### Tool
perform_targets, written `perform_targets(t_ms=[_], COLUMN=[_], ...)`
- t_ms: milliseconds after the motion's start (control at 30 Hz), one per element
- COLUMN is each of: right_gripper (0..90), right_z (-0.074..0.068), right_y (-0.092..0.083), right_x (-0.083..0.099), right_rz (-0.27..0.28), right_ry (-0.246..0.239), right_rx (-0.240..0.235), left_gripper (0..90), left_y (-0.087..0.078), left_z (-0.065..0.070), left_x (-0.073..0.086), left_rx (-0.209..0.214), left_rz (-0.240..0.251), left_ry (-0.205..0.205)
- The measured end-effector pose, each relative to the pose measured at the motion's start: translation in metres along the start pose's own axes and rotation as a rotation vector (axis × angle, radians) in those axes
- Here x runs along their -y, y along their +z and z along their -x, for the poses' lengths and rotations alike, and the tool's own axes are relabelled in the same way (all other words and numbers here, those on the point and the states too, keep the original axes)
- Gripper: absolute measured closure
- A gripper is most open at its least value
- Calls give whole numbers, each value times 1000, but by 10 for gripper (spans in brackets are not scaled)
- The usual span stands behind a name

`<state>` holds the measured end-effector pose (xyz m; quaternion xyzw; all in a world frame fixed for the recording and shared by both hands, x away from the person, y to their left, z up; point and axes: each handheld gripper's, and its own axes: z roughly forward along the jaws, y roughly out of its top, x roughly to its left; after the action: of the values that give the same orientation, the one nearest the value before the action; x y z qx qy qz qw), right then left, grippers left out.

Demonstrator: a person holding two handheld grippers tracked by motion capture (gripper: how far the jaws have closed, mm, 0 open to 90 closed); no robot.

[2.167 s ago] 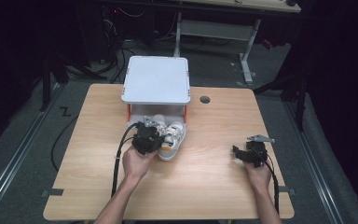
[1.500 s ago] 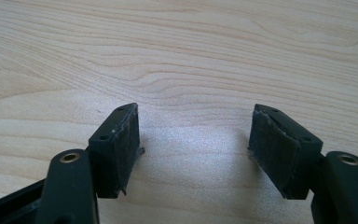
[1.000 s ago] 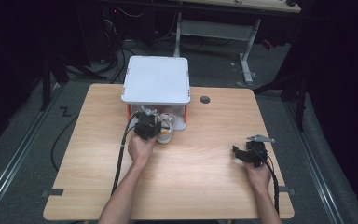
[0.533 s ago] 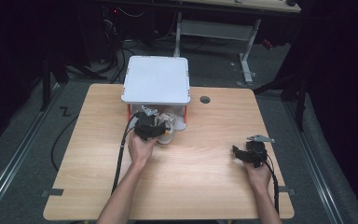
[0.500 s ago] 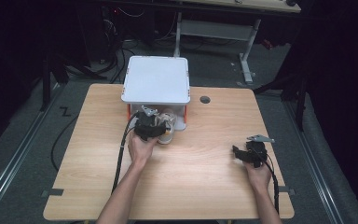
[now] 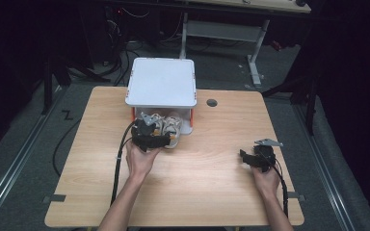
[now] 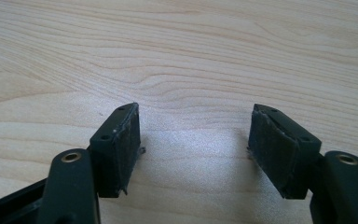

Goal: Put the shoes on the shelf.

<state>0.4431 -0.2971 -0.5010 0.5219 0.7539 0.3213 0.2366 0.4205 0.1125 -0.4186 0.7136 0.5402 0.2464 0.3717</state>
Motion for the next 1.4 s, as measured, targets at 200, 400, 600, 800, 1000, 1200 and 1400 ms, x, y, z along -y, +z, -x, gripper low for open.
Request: perform_targets(t_ms=[200, 400, 600, 800, 1000, 1200, 1400], right_gripper=[500, 595, 671, 709, 783, 839, 837], right_z=[-4, -13, -29, -52, -79, -105, -131], right_y=[-1, -8, -21, -30, -27, -28, -19], right_x=[-1, -15, -49, -90, -133, -175, -205], right_rz=[2, 31, 96, 127, 152, 172, 178], right_ry=[-12, -12, -49, -79, -117, -178, -228], right_rx=[-4, -99, -221, -329, -379, -390, -370], left_gripper=[154, 137, 148, 154, 158, 191, 194], left_y=[-9, -3, 11, 23, 31, 32, 36], left_z=[4, 9, 16, 17, 18, 18, 16], left_x=[21, 37, 43, 43, 41, 40, 36], left_rx=[-31, -43, -44, -54, -55, -72, -81], left_rz=[-26, -69, -98, -111, -101, -87, -95], left_ry=[-6, -21, -28, -49, -61, -65, -82])
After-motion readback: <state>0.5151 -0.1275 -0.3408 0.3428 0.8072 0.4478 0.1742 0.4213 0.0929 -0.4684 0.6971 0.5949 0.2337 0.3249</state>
